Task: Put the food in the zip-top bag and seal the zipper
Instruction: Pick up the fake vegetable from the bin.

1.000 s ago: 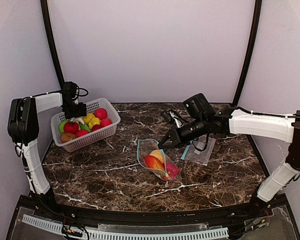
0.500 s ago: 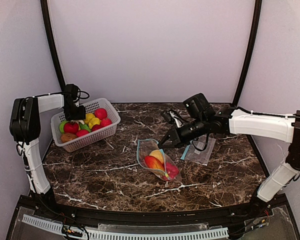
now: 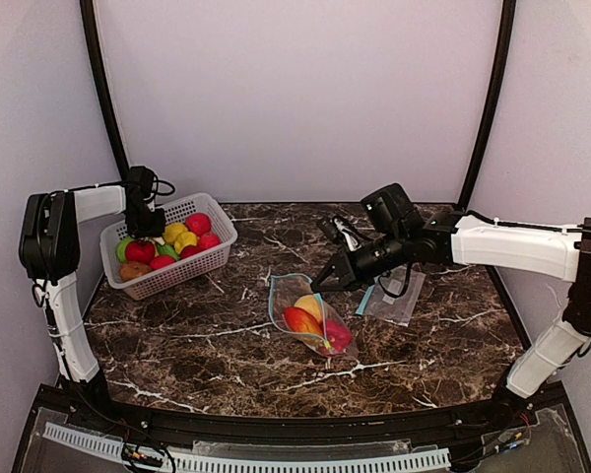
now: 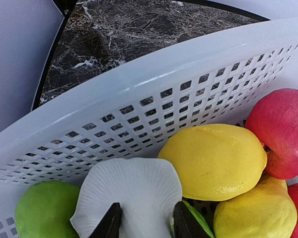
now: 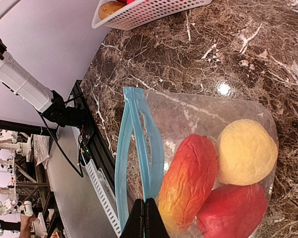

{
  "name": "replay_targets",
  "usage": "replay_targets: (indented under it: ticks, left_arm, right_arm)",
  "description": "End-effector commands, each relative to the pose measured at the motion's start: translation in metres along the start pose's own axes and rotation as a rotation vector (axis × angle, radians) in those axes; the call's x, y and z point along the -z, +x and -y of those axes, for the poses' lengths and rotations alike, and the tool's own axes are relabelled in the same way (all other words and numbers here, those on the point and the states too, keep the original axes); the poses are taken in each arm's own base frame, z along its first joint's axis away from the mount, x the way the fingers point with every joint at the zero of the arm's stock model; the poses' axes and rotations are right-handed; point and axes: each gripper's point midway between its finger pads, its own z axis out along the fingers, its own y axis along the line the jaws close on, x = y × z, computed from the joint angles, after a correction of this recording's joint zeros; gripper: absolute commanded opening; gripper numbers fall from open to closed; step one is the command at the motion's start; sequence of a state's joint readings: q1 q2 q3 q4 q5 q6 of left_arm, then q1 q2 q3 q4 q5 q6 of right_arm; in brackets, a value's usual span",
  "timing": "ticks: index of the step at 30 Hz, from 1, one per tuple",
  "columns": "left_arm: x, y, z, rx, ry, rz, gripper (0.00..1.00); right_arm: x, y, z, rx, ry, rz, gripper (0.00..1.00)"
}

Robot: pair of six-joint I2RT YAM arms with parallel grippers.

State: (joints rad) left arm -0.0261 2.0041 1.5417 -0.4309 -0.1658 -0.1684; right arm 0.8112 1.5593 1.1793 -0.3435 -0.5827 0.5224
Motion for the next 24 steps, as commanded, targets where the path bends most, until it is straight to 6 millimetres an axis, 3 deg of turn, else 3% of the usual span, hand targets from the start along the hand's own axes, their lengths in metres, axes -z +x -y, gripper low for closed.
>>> replay_targets:
  ticks: [1, 6, 8, 12, 18, 20, 21, 22, 23, 24]
  left_arm:
    - [0.025, -0.004, -0.003, 0.006, 0.011, 0.013, 0.29]
    - [0.066, -0.024, -0.006, 0.025, 0.035, 0.113, 0.28]
    - [0.100, -0.038, -0.006, 0.041, 0.065, 0.191, 0.28]
    - [0.139, -0.041, 0.003, 0.031, 0.162, 0.245, 0.28]
    - [0.192, -0.020, 0.036, -0.044, 0.414, 0.243, 0.28]
    - [0.213, -0.005, 0.057, -0.055, 0.554, 0.228, 0.26]
    - [0.227, 0.004, 0.079, -0.089, 0.652, 0.222, 0.26]
    - [0.240, 0.015, 0.088, -0.117, 0.689, 0.231, 0.26]
    - [0.249, 0.035, 0.113, -0.182, 0.754, 0.209, 0.26]
    - [0.266, 0.043, 0.123, -0.232, 0.789, 0.234, 0.26]
  right_arm:
    - [0.010, -0.007, -0.011, 0.023, -0.022, 0.045, 0.00]
    - [0.011, -0.007, -0.011, 0.023, -0.020, 0.047, 0.00]
    - [0.012, -0.008, -0.012, 0.024, -0.021, 0.049, 0.00]
    - [0.012, -0.010, -0.013, 0.030, -0.020, 0.053, 0.00]
    - [0.013, -0.013, -0.017, 0.043, -0.026, 0.059, 0.00]
    - [0.013, -0.014, -0.018, 0.051, -0.032, 0.058, 0.00]
    - [0.013, -0.015, -0.019, 0.053, -0.033, 0.057, 0.00]
    - [0.012, -0.015, -0.020, 0.058, -0.038, 0.055, 0.00]
    - [0.011, -0.015, -0.021, 0.063, -0.044, 0.052, 0.00]
    - [0.011, -0.016, -0.022, 0.067, -0.045, 0.053, 0.00]
